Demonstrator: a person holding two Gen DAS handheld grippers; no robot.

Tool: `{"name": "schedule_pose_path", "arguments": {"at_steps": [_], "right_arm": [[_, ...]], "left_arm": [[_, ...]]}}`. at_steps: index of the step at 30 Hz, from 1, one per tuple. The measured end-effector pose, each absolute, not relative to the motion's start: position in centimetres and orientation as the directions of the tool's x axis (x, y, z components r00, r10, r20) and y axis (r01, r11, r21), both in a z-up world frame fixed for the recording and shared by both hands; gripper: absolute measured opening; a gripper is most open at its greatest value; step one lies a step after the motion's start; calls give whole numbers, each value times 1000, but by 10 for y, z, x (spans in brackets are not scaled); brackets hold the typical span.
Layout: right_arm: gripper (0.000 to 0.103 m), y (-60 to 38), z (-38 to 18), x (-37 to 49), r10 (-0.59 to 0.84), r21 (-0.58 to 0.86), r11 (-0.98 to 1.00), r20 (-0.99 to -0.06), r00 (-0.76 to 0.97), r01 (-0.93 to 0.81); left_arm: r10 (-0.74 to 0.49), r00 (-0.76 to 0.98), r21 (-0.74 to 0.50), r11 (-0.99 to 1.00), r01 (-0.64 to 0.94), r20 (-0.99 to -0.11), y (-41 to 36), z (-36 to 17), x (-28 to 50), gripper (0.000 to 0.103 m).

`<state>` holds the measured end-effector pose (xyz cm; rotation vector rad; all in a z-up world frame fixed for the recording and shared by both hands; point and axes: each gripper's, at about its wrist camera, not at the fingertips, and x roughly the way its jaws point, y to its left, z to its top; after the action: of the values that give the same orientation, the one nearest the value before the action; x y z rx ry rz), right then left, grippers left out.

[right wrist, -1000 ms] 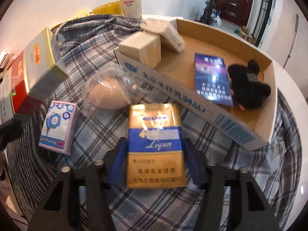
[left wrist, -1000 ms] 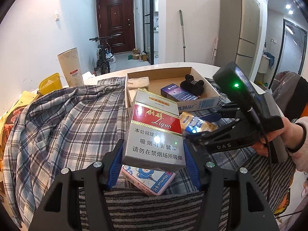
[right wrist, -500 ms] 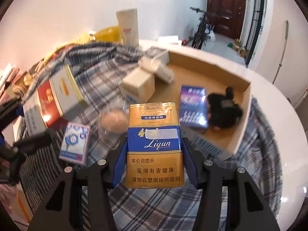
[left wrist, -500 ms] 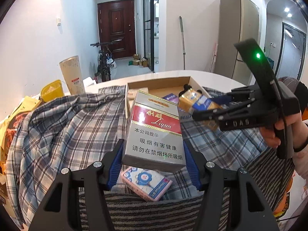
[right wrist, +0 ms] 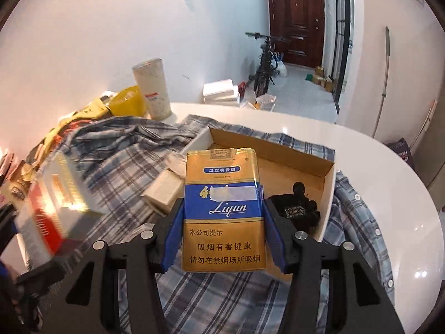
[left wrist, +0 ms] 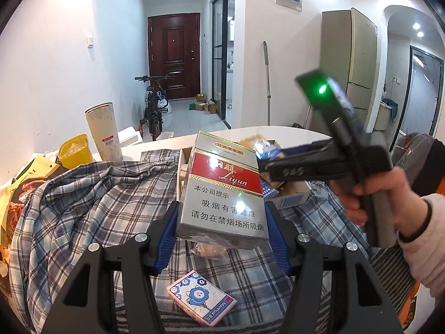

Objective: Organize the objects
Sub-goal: 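Carry the red pack toward the tray with the left gripper while the right drops the gold pack in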

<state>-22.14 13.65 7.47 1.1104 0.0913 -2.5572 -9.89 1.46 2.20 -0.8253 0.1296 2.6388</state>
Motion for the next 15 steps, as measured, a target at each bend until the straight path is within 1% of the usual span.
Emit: {"name": "schedule_pose_path", "arguments": {"at_steps": [7,11,15], "right_arm": [[53,140,32,-249,-256,81,-948,-768,-587,307],[53,142,18,-258,-249,81,-951,-775,-580,300],[54,142,9,-262,-264,100,-946,-789,-556,307]], "left_arm": [[315,-740,-40,-931,-364,-595,13,11,-110,61],[320,-724,-65,-932,-358,-611,12,7,-116,61],[312,-725,-61,-934,-351,-614,13,7,-118,61]]}}
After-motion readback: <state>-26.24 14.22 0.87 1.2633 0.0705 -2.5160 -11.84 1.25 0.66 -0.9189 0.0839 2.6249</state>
